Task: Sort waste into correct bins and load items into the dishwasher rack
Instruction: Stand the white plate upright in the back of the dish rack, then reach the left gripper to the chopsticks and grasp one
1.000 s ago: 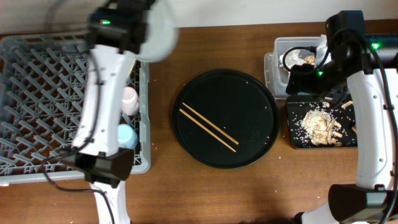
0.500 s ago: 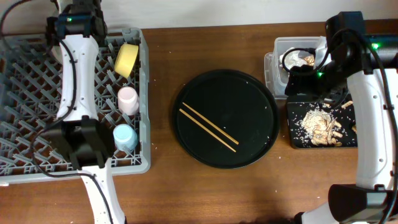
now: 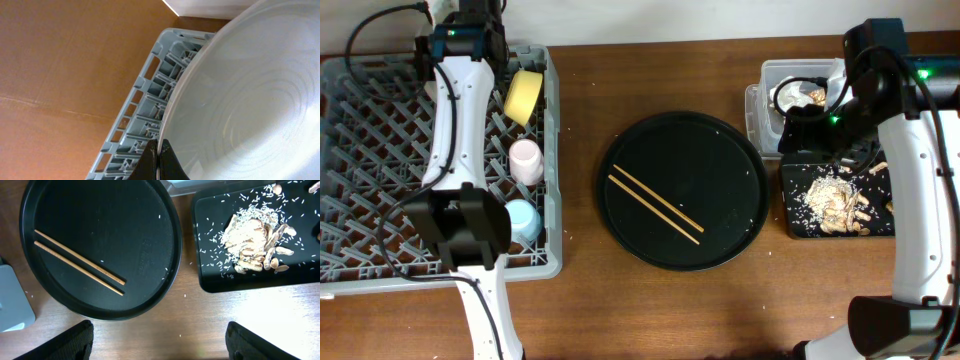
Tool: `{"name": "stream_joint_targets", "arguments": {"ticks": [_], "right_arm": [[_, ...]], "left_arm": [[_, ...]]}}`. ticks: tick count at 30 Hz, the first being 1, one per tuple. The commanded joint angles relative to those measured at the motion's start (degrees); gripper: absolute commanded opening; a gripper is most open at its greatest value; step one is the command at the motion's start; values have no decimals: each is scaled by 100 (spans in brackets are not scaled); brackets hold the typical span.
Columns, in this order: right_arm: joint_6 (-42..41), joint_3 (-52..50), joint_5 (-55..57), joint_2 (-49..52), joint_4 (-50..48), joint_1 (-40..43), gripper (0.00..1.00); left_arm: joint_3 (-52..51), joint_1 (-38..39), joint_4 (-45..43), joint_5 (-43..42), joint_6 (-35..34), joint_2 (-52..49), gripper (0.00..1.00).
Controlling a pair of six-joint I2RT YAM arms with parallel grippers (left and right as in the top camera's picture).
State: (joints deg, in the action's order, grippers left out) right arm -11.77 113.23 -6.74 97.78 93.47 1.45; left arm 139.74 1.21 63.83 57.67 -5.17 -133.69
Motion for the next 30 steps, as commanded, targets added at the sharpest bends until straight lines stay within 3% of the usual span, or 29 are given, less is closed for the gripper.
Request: {"name": "stream_joint_targets", "arguments": {"ticks": [1, 9, 11, 12, 15, 18, 21, 23, 24, 28, 30], "right_arm": [[72, -20, -31, 9, 20, 2, 86], [98, -20, -31, 9, 20, 2, 86], [98, -20, -31, 9, 20, 2, 85], [98, -20, -33, 9, 20, 2, 86], [98, -20, -31, 9, 15, 2, 88], [98, -20, -59, 9, 17, 2, 94], [96, -20, -61, 9, 22, 2, 99], [96, -20, -168, 9, 17, 2, 100], [98, -20, -166, 9, 20, 2, 99], [103, -20, -162, 9, 24, 2, 99], [101, -20, -164, 9, 61, 2, 99]], "left_arm": [[-273, 76, -22, 44, -299, -57, 0], [-1237, 98, -553, -216, -295, -57, 2], [-1237, 105, -557, -323, -295, -57, 46], [-1235, 125, -555, -391, -295, -57, 99], [-949, 208, -387, -393, -295, -55, 99], [422, 476, 745, -988, -297, -37, 99], [2608, 671, 2181, -5375, -297, -33, 99], [2957, 754, 2601, -7364, -302, -33, 99], [2907, 986, 2920, -7656, -367, -74, 99], [2168, 1753, 3224, -6808, -621, -175, 99], [1464, 2186, 3106, -6271, -1464, -175, 99]]}}
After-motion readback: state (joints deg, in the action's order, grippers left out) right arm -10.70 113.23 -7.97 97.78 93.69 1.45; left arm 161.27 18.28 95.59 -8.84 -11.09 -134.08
